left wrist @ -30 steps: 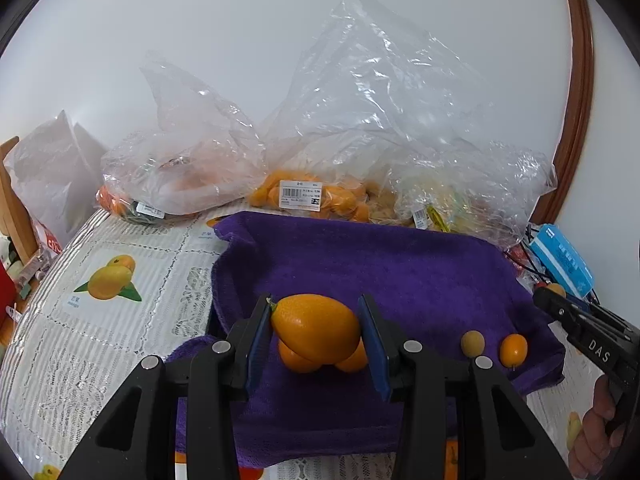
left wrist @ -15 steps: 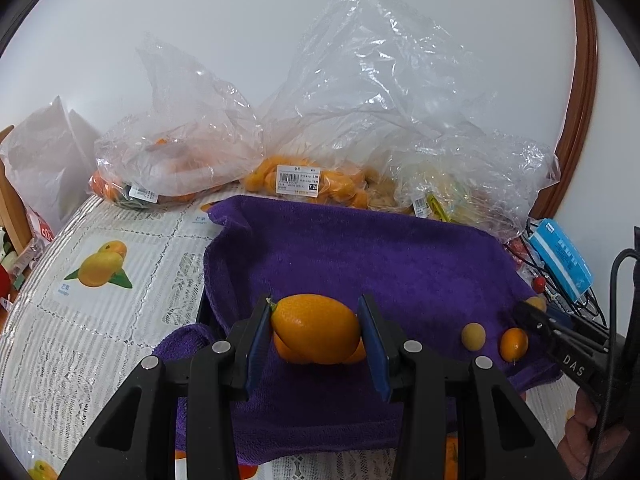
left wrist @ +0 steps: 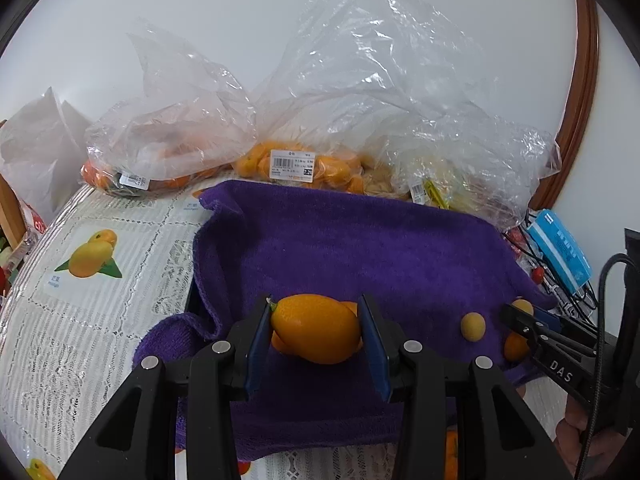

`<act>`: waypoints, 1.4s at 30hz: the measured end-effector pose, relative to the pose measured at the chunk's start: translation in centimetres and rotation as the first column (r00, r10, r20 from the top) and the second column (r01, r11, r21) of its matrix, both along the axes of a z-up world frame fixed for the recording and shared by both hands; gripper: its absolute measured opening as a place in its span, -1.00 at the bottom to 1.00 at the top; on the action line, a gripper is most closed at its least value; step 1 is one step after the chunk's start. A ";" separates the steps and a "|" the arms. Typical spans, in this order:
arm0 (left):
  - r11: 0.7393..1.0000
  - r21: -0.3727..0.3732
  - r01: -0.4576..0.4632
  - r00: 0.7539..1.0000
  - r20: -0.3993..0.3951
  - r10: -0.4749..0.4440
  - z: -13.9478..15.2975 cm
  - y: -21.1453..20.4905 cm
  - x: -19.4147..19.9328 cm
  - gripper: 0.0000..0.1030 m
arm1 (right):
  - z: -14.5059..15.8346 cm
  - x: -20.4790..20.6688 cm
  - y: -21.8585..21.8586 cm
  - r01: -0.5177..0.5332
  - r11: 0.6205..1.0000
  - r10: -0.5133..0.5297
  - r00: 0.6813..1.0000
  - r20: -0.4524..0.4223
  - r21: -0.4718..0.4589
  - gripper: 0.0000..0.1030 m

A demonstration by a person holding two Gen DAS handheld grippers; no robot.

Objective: Organize fruits
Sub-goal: 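Carry the pear onto the towel while the left tool carries the mango there, then open the right tool releasing the pear while the left tool releases the mango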

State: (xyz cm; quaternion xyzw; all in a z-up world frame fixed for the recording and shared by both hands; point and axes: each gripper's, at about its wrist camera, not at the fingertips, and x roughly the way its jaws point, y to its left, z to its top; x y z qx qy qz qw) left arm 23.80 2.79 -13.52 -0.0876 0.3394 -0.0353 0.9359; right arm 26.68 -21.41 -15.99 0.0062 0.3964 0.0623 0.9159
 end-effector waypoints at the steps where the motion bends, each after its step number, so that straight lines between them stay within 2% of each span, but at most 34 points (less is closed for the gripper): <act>1: 1.000 0.002 0.004 1.000 0.000 -0.004 0.0 -0.1 0.0 -0.21 | -0.1 0.1 0.0 0.001 1.000 -0.001 1.000 -0.009 0.002 -0.43; 14: 1.000 0.013 0.018 1.000 -0.021 -0.018 -0.4 -0.4 0.2 -0.21 | -0.8 0.4 0.3 -0.003 1.000 0.002 0.999 -0.034 -0.016 -0.43; 22: 0.999 0.044 0.024 0.999 -0.027 -0.022 -0.7 -0.9 0.3 -0.21 | -0.5 0.1 0.7 -0.013 0.999 0.013 1.000 -0.012 -0.039 -0.41; 35: 0.998 0.052 0.034 0.999 -0.021 -0.033 -0.8 -1.2 0.1 -0.21 | 0.1 -0.1 0.1 0.006 1.000 -0.006 1.000 0.011 -0.008 -0.34; 38: 0.999 0.030 0.030 0.999 -0.028 -0.029 -0.7 -0.9 0.1 -0.21 | 0.1 -0.1 0.0 0.015 1.000 -0.015 1.000 0.003 -0.003 -0.34; 42: 0.999 0.029 0.019 1.000 -0.014 -0.019 -0.5 -0.6 0.0 -0.12 | 0.4 -0.3 0.0 0.014 1.000 -0.014 1.000 0.018 0.002 -0.28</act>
